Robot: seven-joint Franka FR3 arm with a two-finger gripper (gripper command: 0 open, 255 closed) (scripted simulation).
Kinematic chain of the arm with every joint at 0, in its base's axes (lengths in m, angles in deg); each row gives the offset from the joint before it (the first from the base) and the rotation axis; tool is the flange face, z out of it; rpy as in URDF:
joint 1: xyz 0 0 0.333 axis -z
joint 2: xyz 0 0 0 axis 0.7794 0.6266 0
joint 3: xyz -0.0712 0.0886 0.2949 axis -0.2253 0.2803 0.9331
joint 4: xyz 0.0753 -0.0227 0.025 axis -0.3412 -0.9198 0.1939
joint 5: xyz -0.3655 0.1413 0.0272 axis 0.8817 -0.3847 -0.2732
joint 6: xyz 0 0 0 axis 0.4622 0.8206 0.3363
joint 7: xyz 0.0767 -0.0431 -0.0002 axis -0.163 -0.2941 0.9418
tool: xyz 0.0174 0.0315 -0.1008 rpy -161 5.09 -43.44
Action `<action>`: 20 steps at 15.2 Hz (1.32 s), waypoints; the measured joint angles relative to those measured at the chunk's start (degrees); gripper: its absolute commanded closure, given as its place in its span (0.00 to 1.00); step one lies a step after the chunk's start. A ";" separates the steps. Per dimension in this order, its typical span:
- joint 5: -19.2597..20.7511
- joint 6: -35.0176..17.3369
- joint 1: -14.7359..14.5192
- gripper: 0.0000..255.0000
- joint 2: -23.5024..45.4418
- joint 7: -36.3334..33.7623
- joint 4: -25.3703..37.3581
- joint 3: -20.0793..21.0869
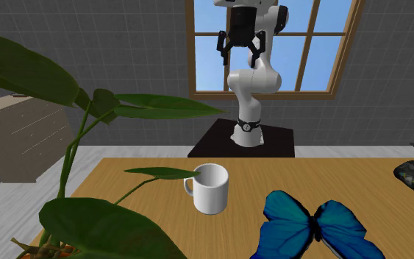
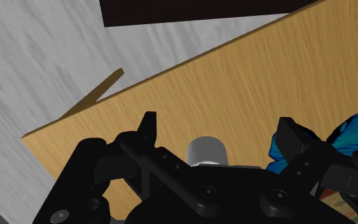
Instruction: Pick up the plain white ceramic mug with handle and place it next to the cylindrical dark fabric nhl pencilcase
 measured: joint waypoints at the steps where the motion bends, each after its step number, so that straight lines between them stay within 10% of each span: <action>1: 0.00 0.00 0.00 0.00 0.00 0.00 0.00 0.00; 20: -1.58 -28.28 -0.81 0.00 34.76 -6.00 4.72 3.15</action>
